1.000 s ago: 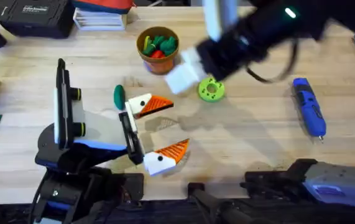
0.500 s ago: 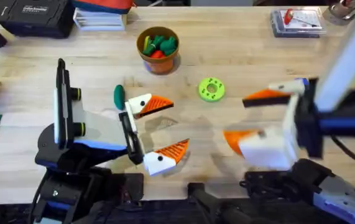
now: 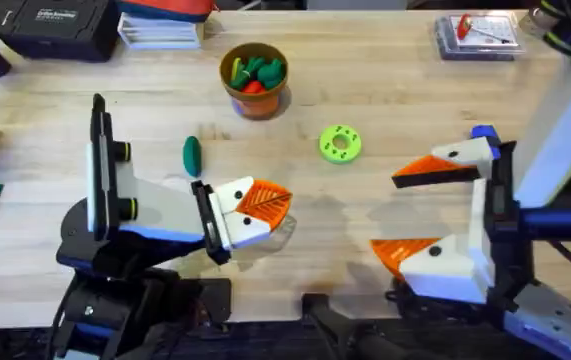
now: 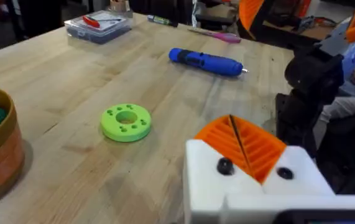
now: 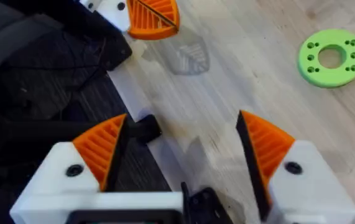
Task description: Pick up the gripper from the table and insert it into the empty holder that is missing its gripper. Then pick up a screw, insert it into the mounting hole, and use the screwdriver to tighten it. Finally, clean up the table by picking up the vegetable and placing it into the bucket.
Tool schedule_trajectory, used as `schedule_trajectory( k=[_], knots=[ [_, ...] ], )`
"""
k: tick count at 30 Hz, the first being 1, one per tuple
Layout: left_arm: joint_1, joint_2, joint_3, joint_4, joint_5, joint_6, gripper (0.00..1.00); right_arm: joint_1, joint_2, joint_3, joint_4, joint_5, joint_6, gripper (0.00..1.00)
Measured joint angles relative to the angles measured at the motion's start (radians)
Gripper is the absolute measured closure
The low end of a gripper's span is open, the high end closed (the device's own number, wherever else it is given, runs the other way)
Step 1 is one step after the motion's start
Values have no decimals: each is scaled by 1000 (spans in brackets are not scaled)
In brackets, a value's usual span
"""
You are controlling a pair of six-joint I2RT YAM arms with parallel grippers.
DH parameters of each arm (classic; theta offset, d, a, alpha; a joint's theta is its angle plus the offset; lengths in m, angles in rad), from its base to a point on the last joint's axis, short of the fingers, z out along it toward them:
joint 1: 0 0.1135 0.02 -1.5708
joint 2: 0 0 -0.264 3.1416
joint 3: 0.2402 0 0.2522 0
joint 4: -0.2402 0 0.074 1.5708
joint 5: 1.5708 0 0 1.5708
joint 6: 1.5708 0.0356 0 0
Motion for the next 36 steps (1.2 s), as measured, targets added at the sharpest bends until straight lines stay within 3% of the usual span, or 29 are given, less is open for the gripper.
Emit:
schedule_trajectory(
  k=[8,13,17,21,27,31,36],
  knots=[
    [0,0,0,0,0,0,996,0,0,0,0,36,-6,8],
    [0,0,0,0,0,0,996,-16,10,0,0,161,46,8],
    [0,0,0,0,0,0,996,-93,64,0,0,280,70,8],
    [0,0,0,0,0,0,996,-242,142,0,4,371,73,8],
    [0,0,0,0,0,0,996,-557,245,-1,44,469,66,8],
    [0,0,0,0,0,0,996,-753,298,-1,71,526,-25,7],
    [0,0,0,0,0,0,996,-914,380,-1,164,554,-102,7]
  ],
)
